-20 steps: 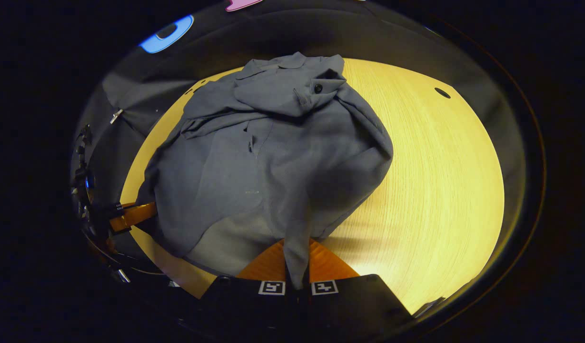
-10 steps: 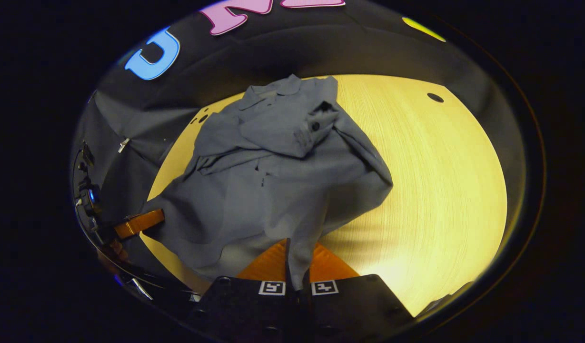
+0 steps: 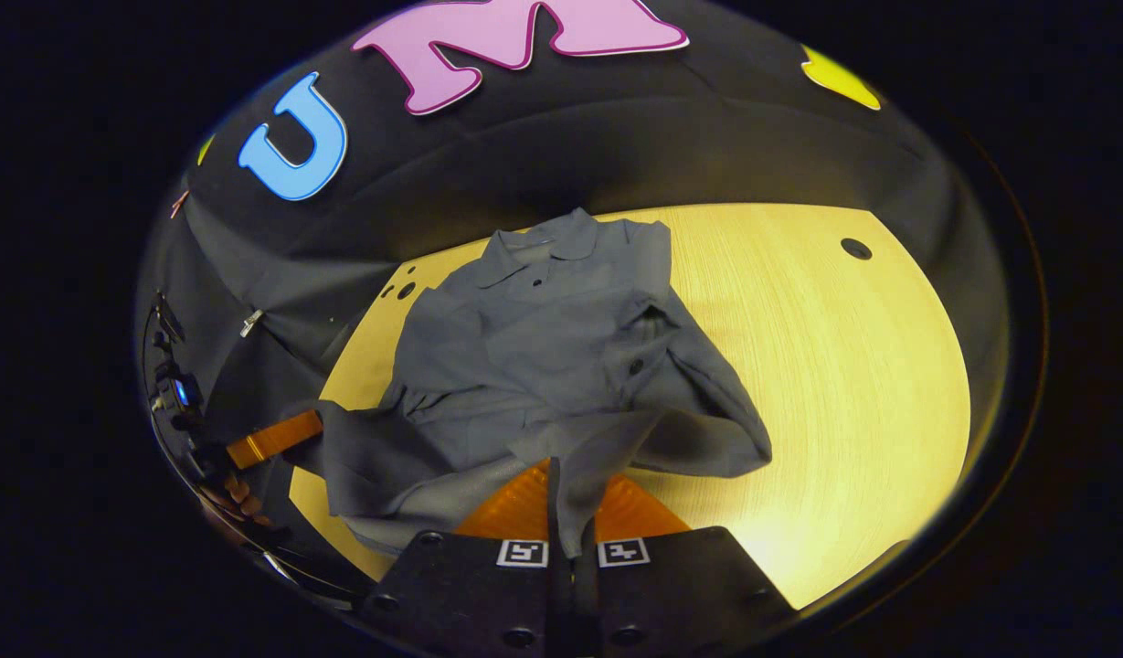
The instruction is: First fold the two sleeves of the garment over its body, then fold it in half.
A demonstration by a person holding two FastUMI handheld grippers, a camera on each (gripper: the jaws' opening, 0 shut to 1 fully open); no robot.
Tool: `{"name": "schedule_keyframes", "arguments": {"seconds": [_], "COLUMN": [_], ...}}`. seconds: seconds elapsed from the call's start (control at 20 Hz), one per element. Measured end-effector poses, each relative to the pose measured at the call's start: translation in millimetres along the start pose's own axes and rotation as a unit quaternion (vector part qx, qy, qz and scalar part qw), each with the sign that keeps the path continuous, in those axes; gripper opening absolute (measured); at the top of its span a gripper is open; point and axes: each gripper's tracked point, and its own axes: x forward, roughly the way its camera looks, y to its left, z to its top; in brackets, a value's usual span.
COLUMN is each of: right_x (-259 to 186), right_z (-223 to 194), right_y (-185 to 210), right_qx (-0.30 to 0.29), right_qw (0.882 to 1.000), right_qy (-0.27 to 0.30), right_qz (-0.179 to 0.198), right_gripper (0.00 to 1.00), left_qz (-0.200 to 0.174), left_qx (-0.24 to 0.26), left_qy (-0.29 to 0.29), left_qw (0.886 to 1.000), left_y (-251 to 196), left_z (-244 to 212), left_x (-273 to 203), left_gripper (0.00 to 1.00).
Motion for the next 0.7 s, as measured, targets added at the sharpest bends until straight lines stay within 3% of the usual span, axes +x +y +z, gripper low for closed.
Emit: {"name": "schedule_keyframes", "arguments": {"seconds": [0.7], "right_x": [79], "right_z": [152], "right_y": [-11], "right_qx": [-0.019], "right_qw": [0.996], "right_qy": [-0.088], "right_qz": [-0.012], "right_gripper": [0.05], "left_qz": [-0.008], "left_qx": [0.032], "left_qy": [-0.079], "left_qw": [0.996], "left_y": [-3], "left_z": [122], "left_x": [108], "left_gripper": [0.05]}}
